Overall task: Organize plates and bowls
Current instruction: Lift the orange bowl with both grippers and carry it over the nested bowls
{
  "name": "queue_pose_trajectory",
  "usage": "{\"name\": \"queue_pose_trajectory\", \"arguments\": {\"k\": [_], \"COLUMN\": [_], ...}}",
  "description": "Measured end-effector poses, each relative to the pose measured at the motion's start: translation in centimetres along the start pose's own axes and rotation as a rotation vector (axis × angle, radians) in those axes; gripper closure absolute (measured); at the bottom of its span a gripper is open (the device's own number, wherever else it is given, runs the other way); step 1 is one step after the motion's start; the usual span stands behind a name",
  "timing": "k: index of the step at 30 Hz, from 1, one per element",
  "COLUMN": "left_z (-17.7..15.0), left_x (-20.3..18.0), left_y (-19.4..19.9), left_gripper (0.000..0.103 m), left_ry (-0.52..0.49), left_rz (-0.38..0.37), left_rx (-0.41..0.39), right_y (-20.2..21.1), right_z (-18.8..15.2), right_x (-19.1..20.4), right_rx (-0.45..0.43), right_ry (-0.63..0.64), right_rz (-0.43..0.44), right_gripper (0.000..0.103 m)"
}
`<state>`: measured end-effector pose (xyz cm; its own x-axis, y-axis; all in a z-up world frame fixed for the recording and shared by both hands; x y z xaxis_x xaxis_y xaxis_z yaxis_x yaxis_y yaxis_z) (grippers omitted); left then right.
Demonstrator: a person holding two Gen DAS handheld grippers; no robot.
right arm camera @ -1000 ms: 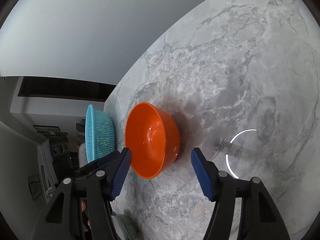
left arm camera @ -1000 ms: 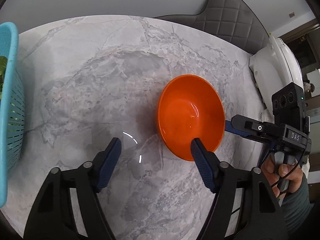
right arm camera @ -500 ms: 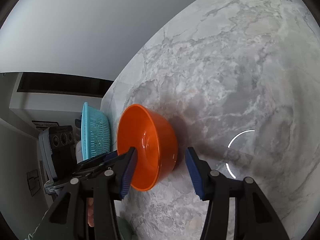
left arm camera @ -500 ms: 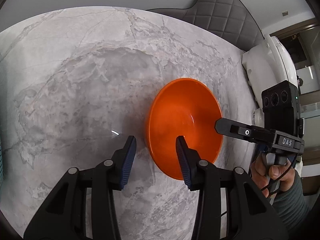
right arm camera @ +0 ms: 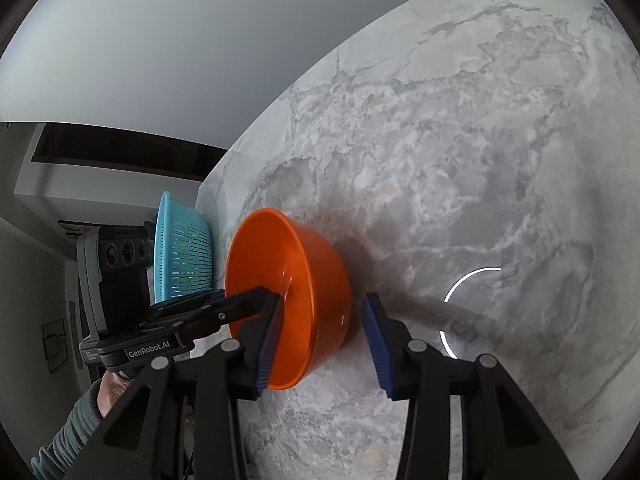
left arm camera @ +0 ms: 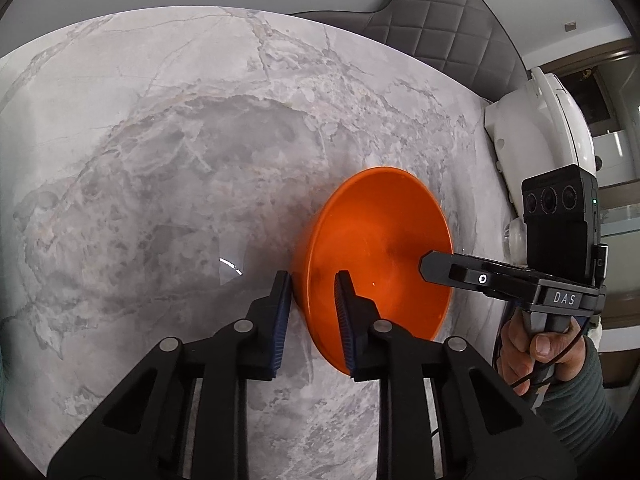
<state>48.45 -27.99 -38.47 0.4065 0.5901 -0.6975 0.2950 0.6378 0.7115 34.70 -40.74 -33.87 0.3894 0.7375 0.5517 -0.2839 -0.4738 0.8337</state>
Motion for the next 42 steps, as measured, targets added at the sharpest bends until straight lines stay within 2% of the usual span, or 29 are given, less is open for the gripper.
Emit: {"name": "queue_pose_trajectory", "arguments": {"k": [2,4,28,42], "left_z": [0.0,0.1,-0.3,-4.4], "left_x": [0.3,0.4,-0.6,-2.1], "left_y": [0.2,0.1,0.0,5.0], "left_gripper": [0.09,0.091,0.092,0.091], "left_ry": [0.004,0.009,0.017,0.017], "left_rz": [-0.002,-0.002,0.0,0.002], "left_rx": [-0.002,-0.005,0.038,0.01], "right_y": [-0.3,-0.6,1.1,2.6], "right_z": [-0.1,-0.3,-0.7,-2.7], "right_x": [-0.1,-0.2,-1.0,2.6], "right_rx": [0.02,0.037,0.036,0.042], "right_ry": [0.0,0.001,-0.032,0.0], "right_rz": [0.005,-0.012,-0.029,-0.024], "right_gripper": [0.067,0.076,0.08,0.08]}}
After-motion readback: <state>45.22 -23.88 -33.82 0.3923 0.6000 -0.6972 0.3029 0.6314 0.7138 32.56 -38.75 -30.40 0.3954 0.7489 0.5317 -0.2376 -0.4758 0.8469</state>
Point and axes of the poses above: each gripper's, at about its wrist camera, not at the fingertips, and y roughly against the way its jaws point, x to its left, z to its top, the point moved 6 cm from there along -y, roughly the way its jaws point, and after that the axes turned 13 degrees about -z, right-handed, at the moved point
